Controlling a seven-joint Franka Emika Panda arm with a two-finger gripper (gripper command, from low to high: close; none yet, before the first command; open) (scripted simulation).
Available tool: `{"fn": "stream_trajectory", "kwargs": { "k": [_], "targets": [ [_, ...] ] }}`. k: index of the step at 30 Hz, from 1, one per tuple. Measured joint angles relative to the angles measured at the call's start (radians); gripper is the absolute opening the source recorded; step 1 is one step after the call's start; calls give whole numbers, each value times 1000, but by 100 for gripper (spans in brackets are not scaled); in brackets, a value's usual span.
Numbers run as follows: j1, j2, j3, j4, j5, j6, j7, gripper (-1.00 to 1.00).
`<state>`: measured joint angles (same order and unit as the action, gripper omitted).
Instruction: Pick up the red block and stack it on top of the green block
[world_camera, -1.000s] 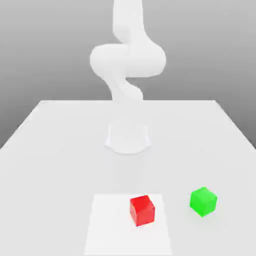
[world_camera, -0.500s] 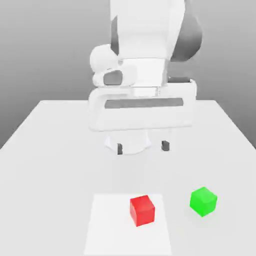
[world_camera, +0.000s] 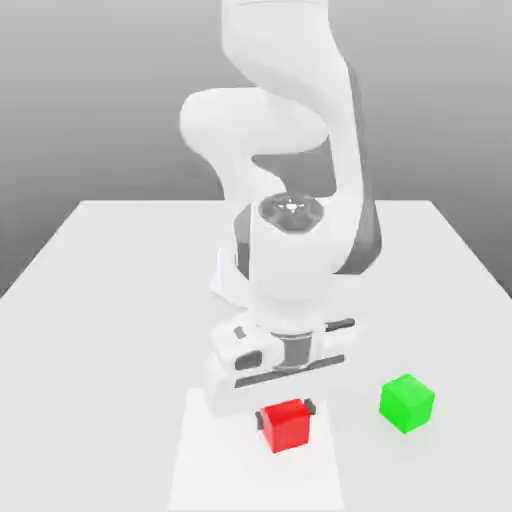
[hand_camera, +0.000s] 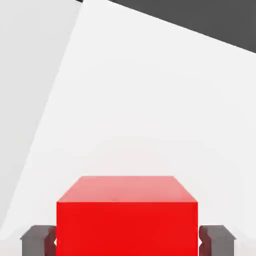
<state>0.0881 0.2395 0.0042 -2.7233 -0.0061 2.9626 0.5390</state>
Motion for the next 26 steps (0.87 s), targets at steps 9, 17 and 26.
{"fn": "stream_trajectory", "kwargs": {
  "k": [9, 17, 26],
  "targets": [
    [-2, -181, 5, -26, 4, -155, -3, -100],
    [297, -292, 157, -3, 28, -288, 295, -100],
    [313, -112, 133, 8, -55, -121, 382, 100]
  ]
}}
